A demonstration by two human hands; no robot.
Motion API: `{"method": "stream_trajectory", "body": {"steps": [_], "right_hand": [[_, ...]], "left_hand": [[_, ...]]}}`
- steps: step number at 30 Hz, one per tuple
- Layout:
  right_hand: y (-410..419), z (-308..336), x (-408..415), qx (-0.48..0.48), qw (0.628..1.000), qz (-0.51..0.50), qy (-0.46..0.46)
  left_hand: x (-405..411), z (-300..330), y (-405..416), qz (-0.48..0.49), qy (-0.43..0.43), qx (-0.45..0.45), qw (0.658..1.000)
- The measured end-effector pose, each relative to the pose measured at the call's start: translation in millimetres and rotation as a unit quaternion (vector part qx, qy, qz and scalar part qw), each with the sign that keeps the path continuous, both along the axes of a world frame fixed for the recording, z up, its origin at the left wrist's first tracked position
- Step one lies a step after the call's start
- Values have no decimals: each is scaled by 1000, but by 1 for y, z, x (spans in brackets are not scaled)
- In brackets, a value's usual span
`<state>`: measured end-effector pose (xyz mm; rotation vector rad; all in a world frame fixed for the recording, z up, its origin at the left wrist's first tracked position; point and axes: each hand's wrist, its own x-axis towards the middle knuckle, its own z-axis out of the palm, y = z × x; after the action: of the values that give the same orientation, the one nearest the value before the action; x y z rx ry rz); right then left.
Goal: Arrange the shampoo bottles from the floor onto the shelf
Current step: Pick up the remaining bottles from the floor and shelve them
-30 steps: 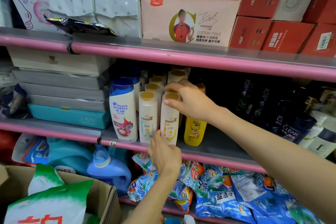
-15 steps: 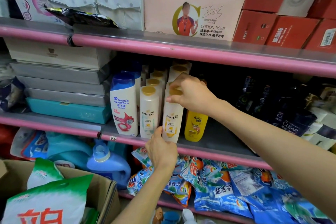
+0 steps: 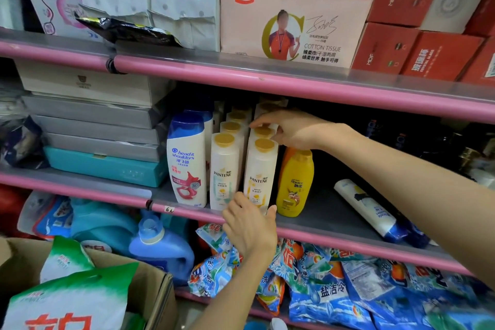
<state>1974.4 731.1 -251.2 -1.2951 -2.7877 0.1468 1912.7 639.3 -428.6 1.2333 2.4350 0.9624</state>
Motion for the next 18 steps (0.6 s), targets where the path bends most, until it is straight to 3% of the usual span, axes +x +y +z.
{"method": "stream_trajectory", "body": {"steps": [18], "right_hand": [[9, -1, 8, -9, 1000, 6, 7]], "left_hand": [[-1, -7, 8, 28, 94, 0, 995]]}}
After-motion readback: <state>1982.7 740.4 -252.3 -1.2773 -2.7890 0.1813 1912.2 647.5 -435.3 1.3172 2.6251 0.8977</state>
